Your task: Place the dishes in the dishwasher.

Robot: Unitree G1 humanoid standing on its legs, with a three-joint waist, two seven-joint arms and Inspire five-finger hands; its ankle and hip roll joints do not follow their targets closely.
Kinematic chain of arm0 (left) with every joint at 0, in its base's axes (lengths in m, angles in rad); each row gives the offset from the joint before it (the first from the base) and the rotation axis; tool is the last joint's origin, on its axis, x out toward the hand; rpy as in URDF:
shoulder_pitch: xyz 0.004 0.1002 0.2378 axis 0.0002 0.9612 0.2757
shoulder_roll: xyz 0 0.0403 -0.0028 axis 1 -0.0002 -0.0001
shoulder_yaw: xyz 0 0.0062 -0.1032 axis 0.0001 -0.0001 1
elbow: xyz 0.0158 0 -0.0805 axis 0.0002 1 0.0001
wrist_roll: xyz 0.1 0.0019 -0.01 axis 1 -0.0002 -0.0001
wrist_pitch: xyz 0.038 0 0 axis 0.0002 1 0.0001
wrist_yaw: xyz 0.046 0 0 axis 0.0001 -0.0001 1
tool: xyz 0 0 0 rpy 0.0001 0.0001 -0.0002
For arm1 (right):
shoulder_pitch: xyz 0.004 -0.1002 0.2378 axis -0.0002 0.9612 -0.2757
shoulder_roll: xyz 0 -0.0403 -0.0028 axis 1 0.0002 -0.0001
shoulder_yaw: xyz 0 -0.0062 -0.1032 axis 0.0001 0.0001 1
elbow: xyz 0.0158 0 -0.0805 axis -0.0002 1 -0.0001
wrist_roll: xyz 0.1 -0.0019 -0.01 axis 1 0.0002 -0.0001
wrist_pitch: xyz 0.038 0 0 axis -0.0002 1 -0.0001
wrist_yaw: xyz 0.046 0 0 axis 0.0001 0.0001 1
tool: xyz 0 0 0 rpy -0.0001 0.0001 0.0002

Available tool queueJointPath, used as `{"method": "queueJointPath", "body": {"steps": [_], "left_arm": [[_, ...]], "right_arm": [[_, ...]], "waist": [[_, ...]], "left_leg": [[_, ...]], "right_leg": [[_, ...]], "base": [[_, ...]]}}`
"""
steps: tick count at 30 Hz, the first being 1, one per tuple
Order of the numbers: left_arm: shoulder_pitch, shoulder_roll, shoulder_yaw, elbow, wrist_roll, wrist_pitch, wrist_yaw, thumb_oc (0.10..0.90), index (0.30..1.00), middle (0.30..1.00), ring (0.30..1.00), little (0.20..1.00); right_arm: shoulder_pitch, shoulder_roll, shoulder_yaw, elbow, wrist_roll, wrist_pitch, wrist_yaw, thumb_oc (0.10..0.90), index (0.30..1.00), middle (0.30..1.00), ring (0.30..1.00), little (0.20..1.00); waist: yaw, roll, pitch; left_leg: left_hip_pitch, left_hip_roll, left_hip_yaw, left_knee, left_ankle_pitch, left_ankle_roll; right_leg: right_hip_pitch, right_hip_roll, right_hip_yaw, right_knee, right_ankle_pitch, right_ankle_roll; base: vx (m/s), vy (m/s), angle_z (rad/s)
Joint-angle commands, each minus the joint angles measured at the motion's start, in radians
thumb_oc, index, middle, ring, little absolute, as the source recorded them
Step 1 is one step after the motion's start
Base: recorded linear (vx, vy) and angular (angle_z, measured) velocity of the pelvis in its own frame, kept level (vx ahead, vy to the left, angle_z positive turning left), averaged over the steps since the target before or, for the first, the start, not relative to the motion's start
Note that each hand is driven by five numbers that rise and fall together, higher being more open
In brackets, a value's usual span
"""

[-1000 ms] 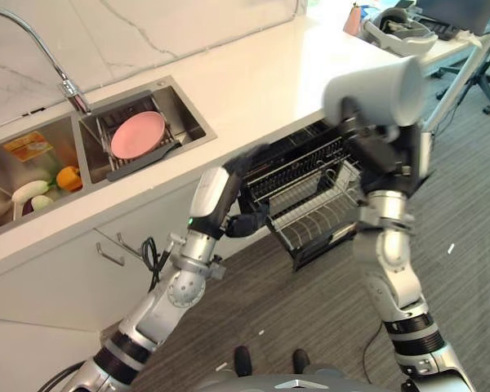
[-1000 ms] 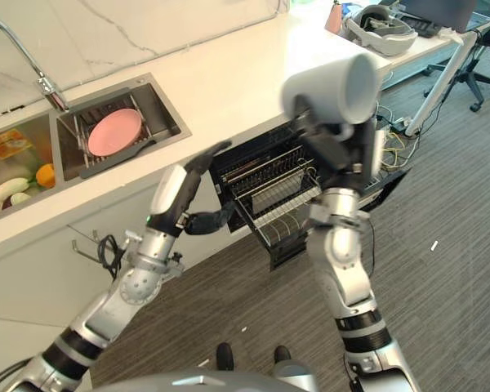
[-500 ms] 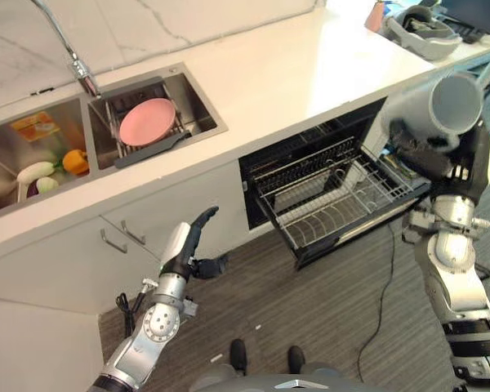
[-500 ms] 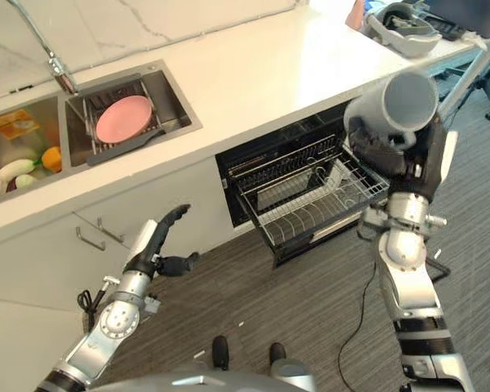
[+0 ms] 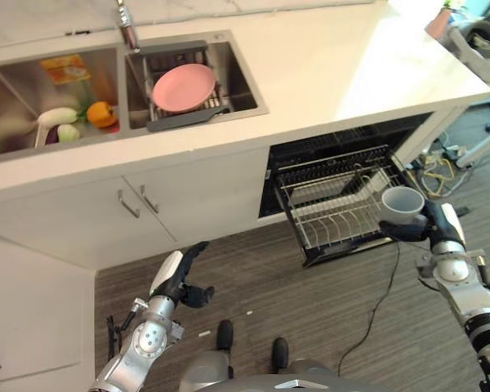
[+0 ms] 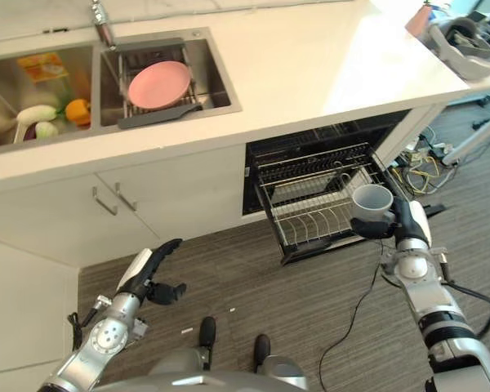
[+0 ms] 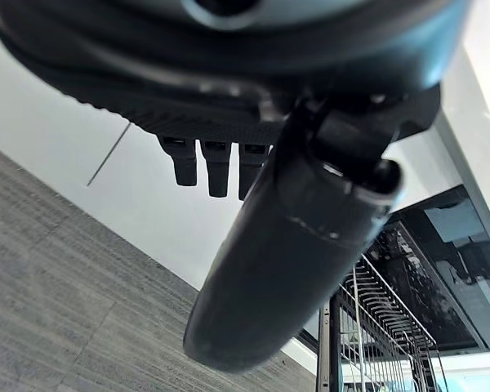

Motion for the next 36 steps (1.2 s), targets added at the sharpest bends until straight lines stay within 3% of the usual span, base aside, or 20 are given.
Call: {"method": "queueJointPath", "body": {"steps": [1,4,9,17,19,20,21,22,25,27,28,30,36], "left_arm": [[-0.042,0.036,0.065,-0.057,-0.025,-0.068,0.018,0.800,0.900,0.900,0.900,0.900],[-0.009,0.031,0.087,-0.059,-0.039,-0.069,0.003,0.800,0.900,0.900,0.900,0.900],[-0.005,0.019,0.091,-0.035,-0.038,-0.068,0.010,0.800,0.900,0.900,0.900,0.900],[-0.017,-0.026,0.088,0.105,-0.068,-0.050,0.020,0.800,0.900,0.900,0.900,0.900],[-0.032,-0.052,0.079,0.196,-0.082,-0.036,0.022,0.800,0.900,0.900,0.900,0.900],[-0.051,-0.114,0.090,0.358,-0.133,-0.007,0.014,0.800,0.900,0.900,0.900,0.900],[-0.051,-0.114,0.090,0.358,-0.133,-0.008,0.014,0.800,0.900,0.900,0.900,0.900],[-0.075,-0.158,0.108,0.480,-0.190,0.009,0.017,0.800,0.900,0.900,0.900,0.900],[-0.138,-0.191,0.100,0.772,-0.192,0.040,0.046,0.800,0.900,0.900,0.900,0.900],[-0.172,-0.203,0.100,0.848,-0.199,0.047,0.052,0.800,0.900,0.900,0.900,0.900],[-0.196,-0.211,0.113,0.923,-0.210,0.053,0.063,0.800,0.900,0.900,0.900,0.900],[-0.230,-0.213,0.120,1.023,-0.206,0.071,0.085,0.800,0.900,0.900,0.900,0.900],[-0.242,-0.213,0.100,1.083,-0.147,0.082,0.097,0.800,0.900,0.900,0.900,0.900]], "right_arm": [[-0.222,-0.148,0.021,0.060,-0.053,-0.054,0.000,0.400,0.300,0.300,0.300,0.300],[-0.226,-0.171,0.054,0.170,-0.103,-0.045,0.032,0.400,0.300,0.300,0.300,0.300],[-0.267,-0.181,0.105,0.218,-0.142,-0.042,0.054,0.400,0.300,0.300,0.300,0.300],[-0.323,-0.127,0.133,0.374,-0.156,-0.029,0.050,0.400,0.300,0.300,0.300,0.300],[-0.330,-0.101,0.126,0.421,-0.150,-0.024,0.049,0.400,0.300,0.300,0.300,0.300],[-0.320,-0.055,0.106,0.471,-0.136,-0.012,0.050,0.400,0.300,0.300,0.300,0.300],[-0.320,-0.055,0.106,0.471,-0.136,-0.012,0.050,0.400,0.300,0.300,0.300,0.300],[-0.313,-0.032,0.099,0.474,-0.134,-0.009,0.053,0.400,0.300,0.300,0.300,0.300],[-0.343,0.046,0.092,0.560,-0.126,0.011,0.043,0.400,0.300,0.300,0.300,0.300],[-0.344,0.074,0.096,0.574,-0.135,0.011,0.035,0.400,0.300,0.300,0.300,0.300],[-0.352,0.093,0.096,0.594,-0.131,0.013,0.033,0.800,0.900,0.900,0.900,0.900],[-0.385,0.117,0.112,0.621,-0.140,0.021,0.029,0.800,0.900,0.900,0.900,0.900],[-0.421,0.112,0.116,0.632,-0.134,0.017,0.030,0.800,0.900,0.900,0.900,0.900]], "waist": [[0.063,-0.053,-0.024],[0.095,-0.059,-0.016],[0.114,-0.058,-0.013],[0.160,-0.039,0.012],[0.165,-0.032,0.015],[0.168,-0.026,0.014],[0.168,-0.026,0.013],[0.166,-0.025,0.011],[0.168,-0.024,0.001],[0.164,-0.023,-0.005],[0.163,-0.025,-0.008],[0.158,-0.031,-0.021],[0.143,-0.037,-0.037]], "left_leg": [[0.063,0.069,0.084,0.013,-0.098,-0.100],[0.038,0.067,0.055,0.013,-0.086,-0.110],[0.019,0.064,0.029,0.013,-0.077,-0.119],[-0.044,0.058,-0.022,0.013,-0.047,-0.138],[-0.058,0.054,-0.029,0.013,-0.042,-0.141],[-0.066,0.053,-0.032,0.013,-0.039,-0.142],[-0.068,0.052,-0.032,0.013,-0.038,-0.142],[-0.070,0.051,-0.034,0.013,-0.037,-0.143],[-0.065,0.051,-0.032,0.013,-0.048,-0.142],[-0.070,0.050,-0.033,0.013,-0.045,-0.140],[-0.066,0.049,-0.033,0.013,-0.048,-0.140],[-0.057,0.050,-0.031,0.013,-0.055,-0.136],[-0.030,0.051,-0.007,0.013,-0.069,-0.128]], "right_leg": [[0.029,-0.072,-0.036,0.014,-0.090,0.089],[0.028,-0.071,-0.072,0.014,-0.097,0.084],[0.026,-0.071,-0.103,0.014,-0.103,0.083],[0.004,-0.070,-0.173,0.014,-0.115,0.078],[-0.002,-0.073,-0.188,0.014,-0.118,0.078],[0.001,-0.074,-0.201,0.014,-0.124,0.076],[-0.001,-0.074,-0.201,0.014,-0.124,0.076],[0.000,-0.075,-0.205,0.014,-0.124,0.075],[0.012,-0.075,-0.212,0.014,-0.136,0.071],[0.009,-0.076,-0.215,0.014,-0.133,0.072],[0.014,-0.077,-0.217,0.014,-0.136,0.071],[0.024,-0.078,-0.222,0.014,-0.137,0.071],[0.038,-0.083,-0.206,0.014,-0.134,0.073]], "base": [[0.02,-0.047,0.25],[0.02,-0.052,0.18],[0.02,-0.048,0.43],[0.01,-0.047,0.37],[0.02,-0.034,0.33],[0.02,-0.019,0.46],[0.04,-0.028,0.47],[0.05,-0.029,0.32],[0.07,-0.021,0.18],[0.04,0.004,0.03],[0.06,-0.017,-0.01],[0.08,-0.021,0.01],[0.03,0.020,-0.03]]}}
